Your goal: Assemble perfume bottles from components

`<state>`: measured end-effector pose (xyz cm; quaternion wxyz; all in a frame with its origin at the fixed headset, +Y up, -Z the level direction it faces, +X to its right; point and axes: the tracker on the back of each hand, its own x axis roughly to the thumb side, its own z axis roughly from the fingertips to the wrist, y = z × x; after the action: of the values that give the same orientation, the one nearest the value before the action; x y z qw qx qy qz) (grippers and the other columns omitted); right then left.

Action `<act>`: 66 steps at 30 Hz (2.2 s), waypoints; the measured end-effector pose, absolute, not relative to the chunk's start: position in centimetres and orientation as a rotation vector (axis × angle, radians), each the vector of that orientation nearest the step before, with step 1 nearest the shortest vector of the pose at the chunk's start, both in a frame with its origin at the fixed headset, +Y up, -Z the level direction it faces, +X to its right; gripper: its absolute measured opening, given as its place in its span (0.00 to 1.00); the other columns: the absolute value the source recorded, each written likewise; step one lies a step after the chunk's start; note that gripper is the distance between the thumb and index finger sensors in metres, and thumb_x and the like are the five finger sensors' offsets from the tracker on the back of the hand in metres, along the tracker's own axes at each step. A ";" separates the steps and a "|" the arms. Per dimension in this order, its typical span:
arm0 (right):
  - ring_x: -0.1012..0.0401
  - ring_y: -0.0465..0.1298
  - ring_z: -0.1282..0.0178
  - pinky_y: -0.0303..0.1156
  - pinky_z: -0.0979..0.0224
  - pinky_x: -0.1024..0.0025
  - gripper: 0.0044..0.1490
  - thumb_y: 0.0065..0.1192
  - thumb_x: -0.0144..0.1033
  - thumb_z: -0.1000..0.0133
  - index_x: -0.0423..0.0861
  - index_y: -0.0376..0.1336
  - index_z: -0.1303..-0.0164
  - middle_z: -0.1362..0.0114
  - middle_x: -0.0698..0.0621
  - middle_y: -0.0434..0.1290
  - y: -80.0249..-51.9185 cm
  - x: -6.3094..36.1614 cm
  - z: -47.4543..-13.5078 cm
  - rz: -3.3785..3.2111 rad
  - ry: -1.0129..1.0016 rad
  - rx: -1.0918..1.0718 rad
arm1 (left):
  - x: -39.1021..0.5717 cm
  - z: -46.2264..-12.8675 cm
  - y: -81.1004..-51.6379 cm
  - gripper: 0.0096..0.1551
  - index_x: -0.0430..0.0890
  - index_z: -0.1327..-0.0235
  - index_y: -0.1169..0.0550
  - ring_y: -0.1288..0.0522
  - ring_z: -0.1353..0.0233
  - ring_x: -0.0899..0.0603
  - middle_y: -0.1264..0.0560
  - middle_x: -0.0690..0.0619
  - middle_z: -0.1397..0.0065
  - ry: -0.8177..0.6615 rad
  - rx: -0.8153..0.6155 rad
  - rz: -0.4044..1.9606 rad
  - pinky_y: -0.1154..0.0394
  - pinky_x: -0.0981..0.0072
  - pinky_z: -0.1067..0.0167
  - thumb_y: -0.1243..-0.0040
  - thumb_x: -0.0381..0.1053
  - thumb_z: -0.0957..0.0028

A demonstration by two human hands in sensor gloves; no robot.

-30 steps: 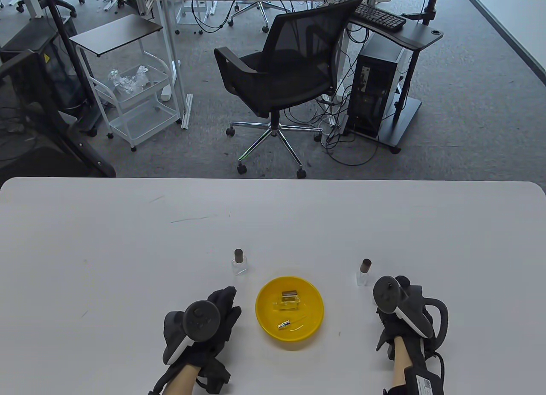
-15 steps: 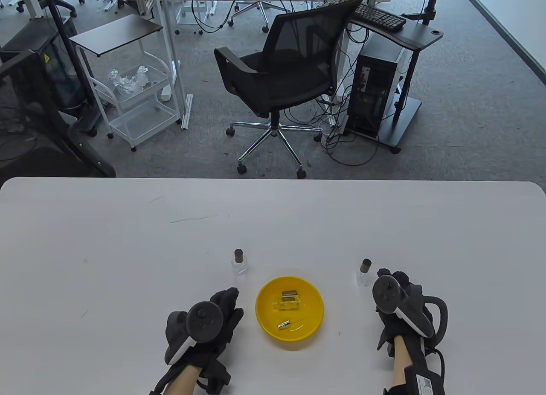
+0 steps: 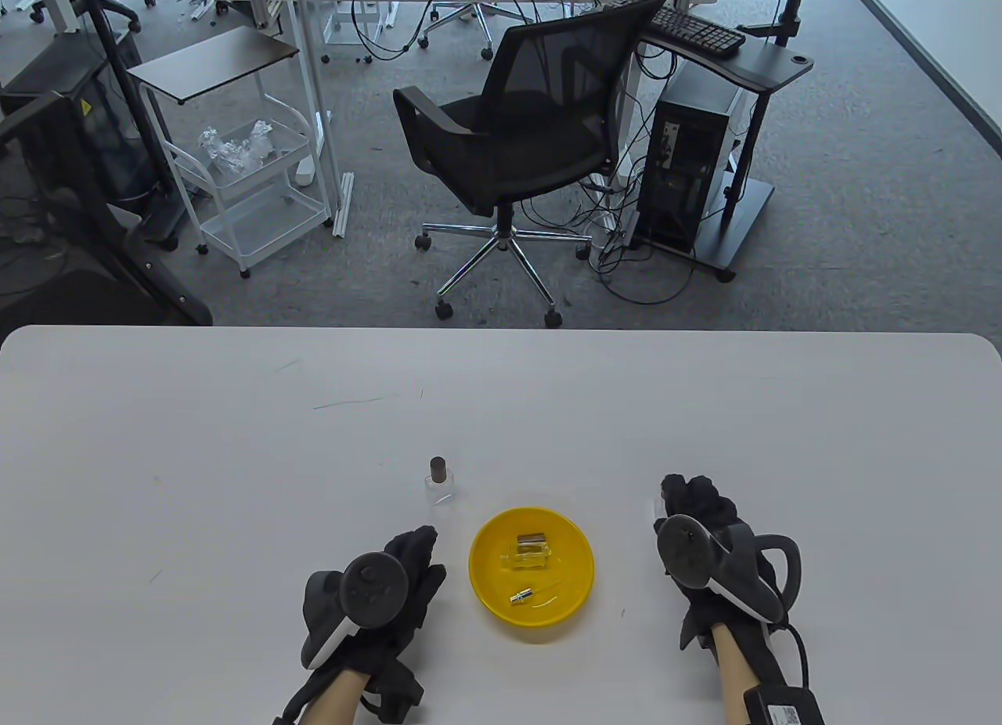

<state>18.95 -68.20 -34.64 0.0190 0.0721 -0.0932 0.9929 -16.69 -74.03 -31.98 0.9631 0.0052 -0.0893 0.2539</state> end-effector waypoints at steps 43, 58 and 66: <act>0.39 0.65 0.26 0.67 0.31 0.50 0.32 0.64 0.40 0.39 0.48 0.59 0.25 0.18 0.39 0.61 -74.5 3.2 -36.1 3.244 0.089 0.719 | -16.1 -31.8 -73.9 0.33 0.50 0.21 0.33 0.25 0.30 0.34 0.32 0.41 0.22 -0.216 0.013 0.489 0.27 0.45 0.35 0.45 0.54 0.39; 0.39 0.72 0.30 0.75 0.39 0.53 0.31 0.56 0.41 0.34 0.49 0.51 0.22 0.19 0.39 0.65 -70.3 8.6 -33.3 2.810 -0.225 0.599 | -15.8 -31.7 -74.1 0.32 0.50 0.21 0.33 0.26 0.30 0.34 0.32 0.41 0.22 -0.221 0.001 0.454 0.27 0.45 0.35 0.45 0.54 0.39; 0.43 0.76 0.36 0.76 0.44 0.58 0.33 0.58 0.41 0.35 0.46 0.51 0.23 0.25 0.42 0.71 -70.0 12.2 -31.4 2.443 -0.334 0.504 | -15.1 -31.6 -74.4 0.32 0.50 0.21 0.33 0.25 0.30 0.34 0.32 0.41 0.22 -0.237 -0.011 0.407 0.27 0.45 0.35 0.44 0.54 0.39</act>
<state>12.24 -69.95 -31.42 0.3073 0.1907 -0.1264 0.9237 -15.15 -74.37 -31.60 0.9724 -0.0056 -0.1173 0.2017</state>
